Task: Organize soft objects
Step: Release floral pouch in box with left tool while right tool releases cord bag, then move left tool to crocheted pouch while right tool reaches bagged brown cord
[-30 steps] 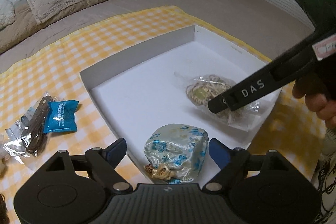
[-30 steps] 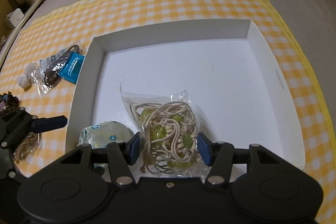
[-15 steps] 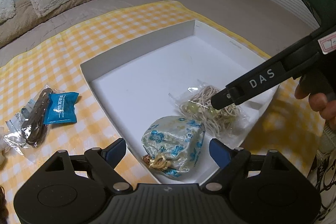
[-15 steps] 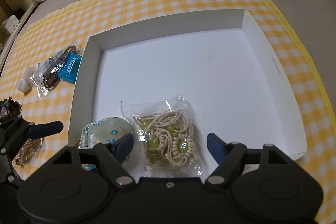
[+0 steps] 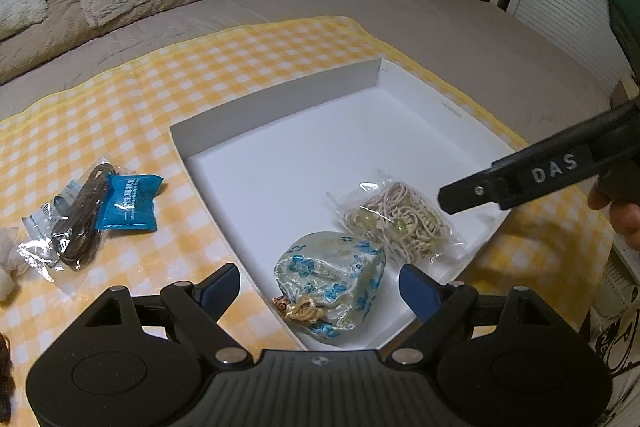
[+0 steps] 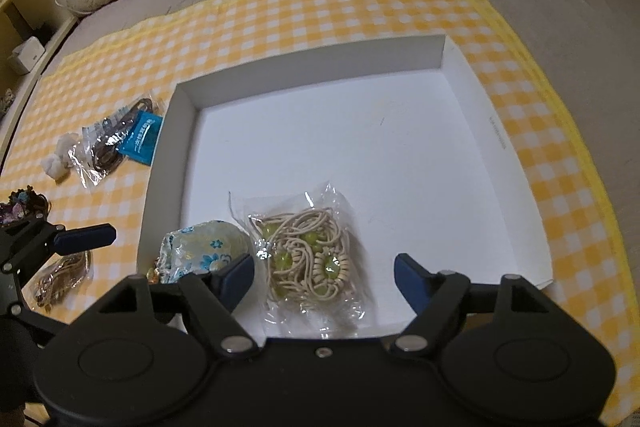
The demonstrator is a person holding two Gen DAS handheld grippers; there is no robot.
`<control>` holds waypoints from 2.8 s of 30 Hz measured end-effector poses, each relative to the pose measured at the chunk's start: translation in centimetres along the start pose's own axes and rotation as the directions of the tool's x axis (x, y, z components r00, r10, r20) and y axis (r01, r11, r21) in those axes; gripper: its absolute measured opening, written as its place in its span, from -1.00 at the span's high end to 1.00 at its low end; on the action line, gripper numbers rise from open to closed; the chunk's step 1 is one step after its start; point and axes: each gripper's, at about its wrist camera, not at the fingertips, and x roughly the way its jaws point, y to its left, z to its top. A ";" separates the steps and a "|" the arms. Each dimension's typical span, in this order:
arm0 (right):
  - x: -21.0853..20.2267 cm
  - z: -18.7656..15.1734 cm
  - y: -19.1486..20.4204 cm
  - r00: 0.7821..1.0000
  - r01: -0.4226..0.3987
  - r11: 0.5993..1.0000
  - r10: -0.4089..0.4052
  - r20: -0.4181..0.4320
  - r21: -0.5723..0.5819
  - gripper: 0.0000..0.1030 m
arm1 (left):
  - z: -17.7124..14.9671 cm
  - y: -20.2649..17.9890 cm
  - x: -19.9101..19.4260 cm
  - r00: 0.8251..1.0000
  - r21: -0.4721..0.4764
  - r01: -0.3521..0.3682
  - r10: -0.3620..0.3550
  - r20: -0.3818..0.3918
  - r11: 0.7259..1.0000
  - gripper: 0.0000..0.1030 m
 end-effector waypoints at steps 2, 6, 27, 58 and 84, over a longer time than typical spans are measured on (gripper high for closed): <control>-0.6 -0.2 -0.1 1.000 -0.003 1.000 0.003 0.014 -0.002 -0.52 | 0.0 0.2 -0.4 1.000 -0.014 -0.002 0.002 0.007 1.000 -0.69; -1.7 -0.7 -0.4 0.999 -0.004 1.000 0.004 0.038 -0.011 -0.52 | -0.2 0.6 -1.2 1.000 -0.046 -0.009 0.010 0.019 0.999 -0.69; -5.6 -3.9 -1.1 0.985 0.034 0.995 -0.017 0.174 -0.098 -1.00 | -1.3 1.4 -3.1 0.994 -0.228 -0.094 0.104 0.030 0.969 -1.00; -2.9 -1.5 5.9 0.971 -0.029 0.990 0.061 0.231 -0.141 -1.00 | -4.3 12.7 -9.8 0.903 -0.440 -0.331 0.416 0.110 0.835 -1.00; 3.1 -2.9 24.0 0.927 -0.288 0.819 0.369 0.072 -0.495 0.16 | -7.6 21.7 -10.9 0.843 -0.538 -0.452 0.537 0.002 0.711 -1.00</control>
